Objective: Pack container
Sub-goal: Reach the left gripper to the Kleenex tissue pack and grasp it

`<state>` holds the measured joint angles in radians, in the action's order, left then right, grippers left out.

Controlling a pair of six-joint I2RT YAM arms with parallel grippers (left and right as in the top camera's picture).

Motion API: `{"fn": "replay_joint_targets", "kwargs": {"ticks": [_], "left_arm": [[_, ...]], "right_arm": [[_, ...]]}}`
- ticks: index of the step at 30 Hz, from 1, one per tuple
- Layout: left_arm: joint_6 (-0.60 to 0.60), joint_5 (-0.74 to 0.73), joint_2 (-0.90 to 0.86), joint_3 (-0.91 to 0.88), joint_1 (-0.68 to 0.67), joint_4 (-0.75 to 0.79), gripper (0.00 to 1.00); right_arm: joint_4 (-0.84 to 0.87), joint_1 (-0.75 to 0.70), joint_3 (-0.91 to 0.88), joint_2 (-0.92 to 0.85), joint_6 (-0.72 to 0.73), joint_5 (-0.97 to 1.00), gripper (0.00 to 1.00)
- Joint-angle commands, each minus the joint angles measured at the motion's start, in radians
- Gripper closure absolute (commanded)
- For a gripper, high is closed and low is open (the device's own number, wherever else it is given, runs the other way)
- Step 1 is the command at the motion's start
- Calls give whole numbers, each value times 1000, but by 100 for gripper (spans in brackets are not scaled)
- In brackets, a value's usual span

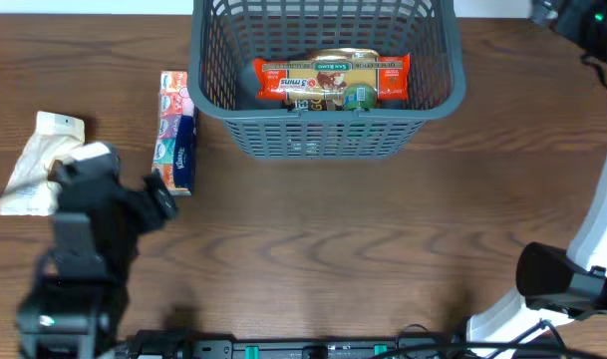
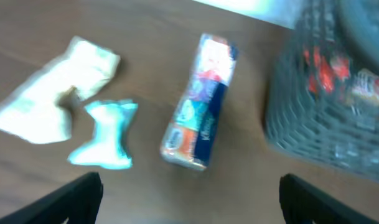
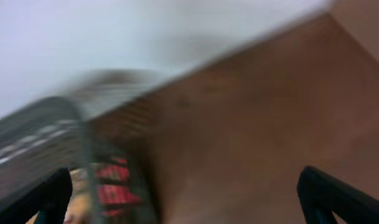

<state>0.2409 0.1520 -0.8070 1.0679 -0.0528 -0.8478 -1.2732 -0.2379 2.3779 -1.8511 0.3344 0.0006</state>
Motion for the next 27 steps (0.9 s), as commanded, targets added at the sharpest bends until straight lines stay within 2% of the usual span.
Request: {"fn": "replay_joint_targets", "kwargs": {"ticks": [1, 6, 10, 19, 27], "left_arm": [[50, 5, -192, 295, 64, -163, 10], [19, -193, -523, 696, 145, -406, 10], [-38, -201, -748, 880, 161, -484, 10], [-71, -193, -1064, 895, 161, -475, 10], [-277, -193, -1237, 895, 128, -398, 10]], "right_arm": [[-40, -30, -6, -26, 70, 26, 1], [-63, -45, -6, -56, 35, 26, 1], [-63, -45, -6, -81, 7, 26, 1], [-105, -47, -7, -146, 1, 105, 1], [-112, -50, -7, -172, -18, 104, 1]]}}
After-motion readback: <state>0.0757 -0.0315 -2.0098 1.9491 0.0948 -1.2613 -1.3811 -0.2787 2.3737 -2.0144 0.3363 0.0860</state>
